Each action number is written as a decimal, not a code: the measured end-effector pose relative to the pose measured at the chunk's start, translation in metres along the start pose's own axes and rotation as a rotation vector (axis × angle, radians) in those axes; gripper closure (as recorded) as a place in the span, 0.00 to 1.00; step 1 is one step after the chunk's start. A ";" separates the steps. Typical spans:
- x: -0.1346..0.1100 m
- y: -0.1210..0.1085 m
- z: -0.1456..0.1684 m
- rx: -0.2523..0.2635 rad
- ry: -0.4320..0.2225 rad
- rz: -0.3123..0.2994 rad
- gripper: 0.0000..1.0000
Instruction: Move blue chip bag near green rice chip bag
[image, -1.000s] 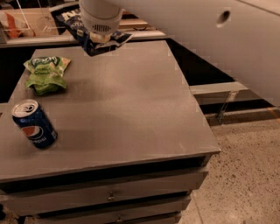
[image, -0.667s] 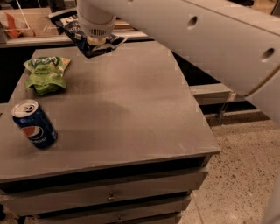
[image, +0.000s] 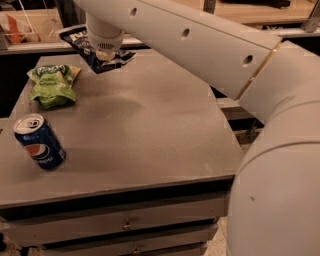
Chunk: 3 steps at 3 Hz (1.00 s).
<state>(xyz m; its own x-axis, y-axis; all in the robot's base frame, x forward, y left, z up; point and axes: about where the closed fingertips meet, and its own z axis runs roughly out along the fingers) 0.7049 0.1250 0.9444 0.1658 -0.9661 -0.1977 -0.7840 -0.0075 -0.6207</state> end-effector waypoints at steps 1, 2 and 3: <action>0.002 0.001 0.022 -0.028 0.001 0.023 1.00; -0.003 0.006 0.038 -0.059 -0.007 0.022 1.00; -0.015 0.016 0.046 -0.097 -0.025 -0.004 1.00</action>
Offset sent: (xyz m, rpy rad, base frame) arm 0.0231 0.0228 -0.0451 0.0128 0.0944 0.0116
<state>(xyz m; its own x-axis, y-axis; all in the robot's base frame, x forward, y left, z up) 0.7176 0.1511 0.9026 0.1826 -0.9593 -0.2153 -0.8377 -0.0372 -0.5449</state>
